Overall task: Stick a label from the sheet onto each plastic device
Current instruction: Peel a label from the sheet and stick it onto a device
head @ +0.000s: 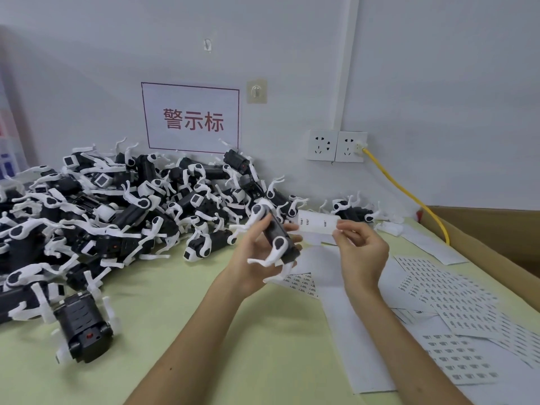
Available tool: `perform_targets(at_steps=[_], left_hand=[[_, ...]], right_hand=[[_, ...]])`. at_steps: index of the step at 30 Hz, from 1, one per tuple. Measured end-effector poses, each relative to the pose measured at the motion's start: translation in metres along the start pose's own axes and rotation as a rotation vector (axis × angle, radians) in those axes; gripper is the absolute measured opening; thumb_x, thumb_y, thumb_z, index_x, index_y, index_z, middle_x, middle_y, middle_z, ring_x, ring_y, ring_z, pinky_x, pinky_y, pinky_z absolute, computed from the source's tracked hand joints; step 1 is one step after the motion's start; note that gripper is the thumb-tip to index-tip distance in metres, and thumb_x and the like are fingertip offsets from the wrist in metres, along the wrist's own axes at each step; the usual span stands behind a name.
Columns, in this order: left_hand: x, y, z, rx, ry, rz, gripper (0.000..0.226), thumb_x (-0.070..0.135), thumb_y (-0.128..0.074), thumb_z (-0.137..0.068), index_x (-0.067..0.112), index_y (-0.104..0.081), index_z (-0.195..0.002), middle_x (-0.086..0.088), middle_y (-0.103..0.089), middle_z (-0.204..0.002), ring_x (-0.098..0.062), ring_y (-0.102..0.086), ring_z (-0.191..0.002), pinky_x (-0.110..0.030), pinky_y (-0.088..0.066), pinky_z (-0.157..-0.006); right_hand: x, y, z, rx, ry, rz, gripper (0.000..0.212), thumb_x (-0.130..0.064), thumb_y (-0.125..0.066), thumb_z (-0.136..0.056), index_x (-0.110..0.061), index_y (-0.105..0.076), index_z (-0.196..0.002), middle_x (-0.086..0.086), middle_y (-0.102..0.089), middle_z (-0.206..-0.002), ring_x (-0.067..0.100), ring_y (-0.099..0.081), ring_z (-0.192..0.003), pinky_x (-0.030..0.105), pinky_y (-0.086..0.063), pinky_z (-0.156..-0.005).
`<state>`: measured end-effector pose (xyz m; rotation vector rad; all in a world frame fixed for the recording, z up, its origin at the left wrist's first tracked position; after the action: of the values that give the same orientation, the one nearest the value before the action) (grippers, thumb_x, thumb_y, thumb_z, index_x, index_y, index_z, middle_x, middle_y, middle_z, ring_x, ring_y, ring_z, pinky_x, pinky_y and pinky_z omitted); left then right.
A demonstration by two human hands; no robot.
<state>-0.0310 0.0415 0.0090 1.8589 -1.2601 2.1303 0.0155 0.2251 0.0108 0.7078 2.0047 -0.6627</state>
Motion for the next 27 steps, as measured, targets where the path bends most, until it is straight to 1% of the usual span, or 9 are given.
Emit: perform_targets(at_steps=[2,5,8,12,17,19,22,24,27], left_hand=[[-0.005,-0.006,0.001,-0.012,-0.006,-0.004,0.051,0.047,-0.056,-0.089,0.006,-0.069,-0.117,-0.018,-0.068,-0.121,-0.031,-0.067,-0.112,-0.044,-0.048,-0.096],[-0.010,-0.008,-0.002,-0.007,-0.044,0.043,0.041,0.039,-0.064,-0.087,0.007,-0.075,-0.110,-0.021,-0.068,-0.120,-0.032,-0.065,-0.122,-0.046,-0.052,-0.100],[-0.010,-0.006,-0.005,0.008,-0.074,0.074,0.039,0.038,-0.063,-0.087,0.007,-0.078,-0.104,-0.020,-0.068,-0.110,-0.032,-0.066,-0.118,-0.046,-0.050,-0.102],[-0.010,-0.003,-0.009,0.002,-0.080,0.074,0.045,0.037,-0.069,-0.081,0.003,-0.070,-0.110,-0.017,-0.065,-0.114,-0.032,-0.065,-0.118,-0.043,-0.050,-0.101],[-0.013,0.001,-0.012,0.030,-0.074,0.027,0.041,0.036,-0.066,-0.086,0.004,-0.074,-0.111,-0.020,-0.065,-0.118,-0.033,-0.065,-0.117,-0.042,-0.055,-0.096],[-0.014,0.002,-0.013,0.042,-0.080,-0.045,0.041,0.038,-0.068,-0.084,0.008,-0.076,-0.111,-0.018,-0.066,-0.119,-0.030,-0.066,-0.115,-0.045,-0.051,-0.102],[-0.015,0.003,-0.012,0.041,-0.083,-0.169,0.046,0.046,-0.072,-0.076,0.016,-0.077,-0.111,-0.012,-0.070,-0.114,-0.028,-0.065,-0.108,-0.048,-0.040,-0.111],[-0.015,0.004,-0.011,0.052,-0.078,-0.228,0.041,0.046,-0.071,-0.077,0.020,-0.078,-0.107,-0.009,-0.071,-0.108,-0.026,-0.063,-0.103,-0.044,-0.041,-0.106],[-0.015,0.006,-0.011,0.082,-0.066,-0.256,0.030,0.042,-0.066,-0.081,0.022,-0.080,-0.100,-0.008,-0.071,-0.098,-0.024,-0.065,-0.093,-0.040,-0.045,-0.098]], right_hand=[[-0.001,-0.001,0.002,-0.022,0.025,0.034,0.028,0.005,-0.071,-0.082,-0.023,-0.071,-0.083,-0.015,-0.074,-0.084,-0.001,-0.070,-0.086,0.007,-0.049,-0.070],[-0.005,-0.009,0.009,-0.114,0.145,0.131,0.027,0.007,-0.072,-0.082,-0.020,-0.070,-0.087,-0.005,-0.071,-0.094,0.004,-0.068,-0.089,0.007,-0.047,-0.068],[-0.008,-0.017,0.016,-0.194,0.266,0.207,0.026,0.009,-0.073,-0.081,-0.015,-0.073,-0.092,0.000,-0.063,-0.096,0.004,-0.061,-0.085,0.005,-0.046,-0.066],[-0.006,-0.021,0.019,-0.218,0.277,0.226,0.020,0.002,-0.077,-0.081,-0.015,-0.075,-0.093,-0.005,-0.060,-0.090,-0.003,-0.058,-0.081,0.005,-0.046,-0.063],[-0.001,-0.021,0.017,-0.224,0.245,0.250,0.019,-0.002,-0.079,-0.080,-0.017,-0.075,-0.091,-0.004,-0.063,-0.087,0.002,-0.061,-0.082,0.007,-0.046,-0.062],[0.000,-0.022,0.016,-0.231,0.220,0.260,0.019,-0.005,-0.081,-0.080,-0.021,-0.074,-0.088,-0.004,-0.065,-0.084,0.004,-0.062,-0.078,0.007,-0.045,-0.062],[0.002,-0.022,0.017,-0.254,0.173,0.295,0.020,-0.013,-0.083,-0.079,-0.029,-0.070,-0.079,-0.012,-0.067,-0.075,0.003,-0.062,-0.069,0.007,-0.044,-0.060],[0.005,-0.023,0.017,-0.284,0.134,0.320,0.021,-0.015,-0.084,-0.079,-0.030,-0.069,-0.074,-0.014,-0.068,-0.067,0.002,-0.063,-0.062,0.008,-0.043,-0.058],[0.007,-0.025,0.019,-0.338,0.089,0.324,0.016,-0.017,-0.084,-0.079,-0.025,-0.071,-0.072,-0.009,-0.068,-0.061,0.009,-0.066,-0.056,0.013,-0.046,-0.056]])
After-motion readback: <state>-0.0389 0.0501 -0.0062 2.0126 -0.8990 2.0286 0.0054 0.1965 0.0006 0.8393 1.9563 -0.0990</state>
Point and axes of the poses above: each hand's wrist, its own z-axis away from the middle knuckle, its own y-axis out of the back of the hand, x = y × z, the point moved 4 cm from there along -z, towards the middle knuckle
